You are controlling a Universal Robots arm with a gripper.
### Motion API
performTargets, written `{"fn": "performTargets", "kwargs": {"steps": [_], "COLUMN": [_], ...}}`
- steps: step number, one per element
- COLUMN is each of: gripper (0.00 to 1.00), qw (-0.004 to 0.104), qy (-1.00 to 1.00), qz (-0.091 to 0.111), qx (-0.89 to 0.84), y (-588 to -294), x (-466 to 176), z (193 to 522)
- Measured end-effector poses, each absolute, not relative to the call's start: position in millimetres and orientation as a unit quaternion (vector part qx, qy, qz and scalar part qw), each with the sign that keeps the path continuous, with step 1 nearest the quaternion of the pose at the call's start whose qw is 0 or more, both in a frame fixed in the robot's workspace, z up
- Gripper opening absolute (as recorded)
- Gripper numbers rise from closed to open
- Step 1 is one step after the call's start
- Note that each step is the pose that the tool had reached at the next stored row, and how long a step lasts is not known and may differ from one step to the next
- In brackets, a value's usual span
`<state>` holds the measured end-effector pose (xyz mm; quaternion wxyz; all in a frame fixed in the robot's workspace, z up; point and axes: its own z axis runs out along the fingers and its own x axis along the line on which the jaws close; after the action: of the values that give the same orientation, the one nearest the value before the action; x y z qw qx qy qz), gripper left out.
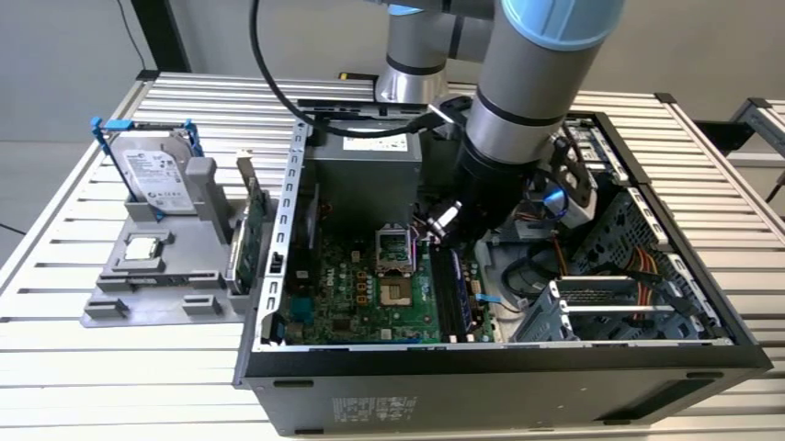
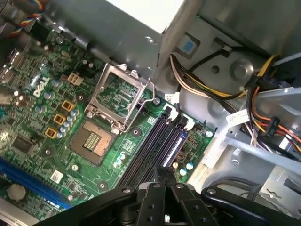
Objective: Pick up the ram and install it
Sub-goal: 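Press down the ram until it locks into place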
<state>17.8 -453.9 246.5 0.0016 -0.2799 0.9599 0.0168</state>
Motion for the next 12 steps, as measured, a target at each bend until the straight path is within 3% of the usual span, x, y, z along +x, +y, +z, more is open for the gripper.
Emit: {"fn": "performTargets", "kwargs": {"steps": [12], "gripper": [0.0], "qw": [0.001], "qy": [0.932], "qz": [0.021], "qx": [-0.361], "y": [-453.9], "x": [22.6], "z": [246.5]}}
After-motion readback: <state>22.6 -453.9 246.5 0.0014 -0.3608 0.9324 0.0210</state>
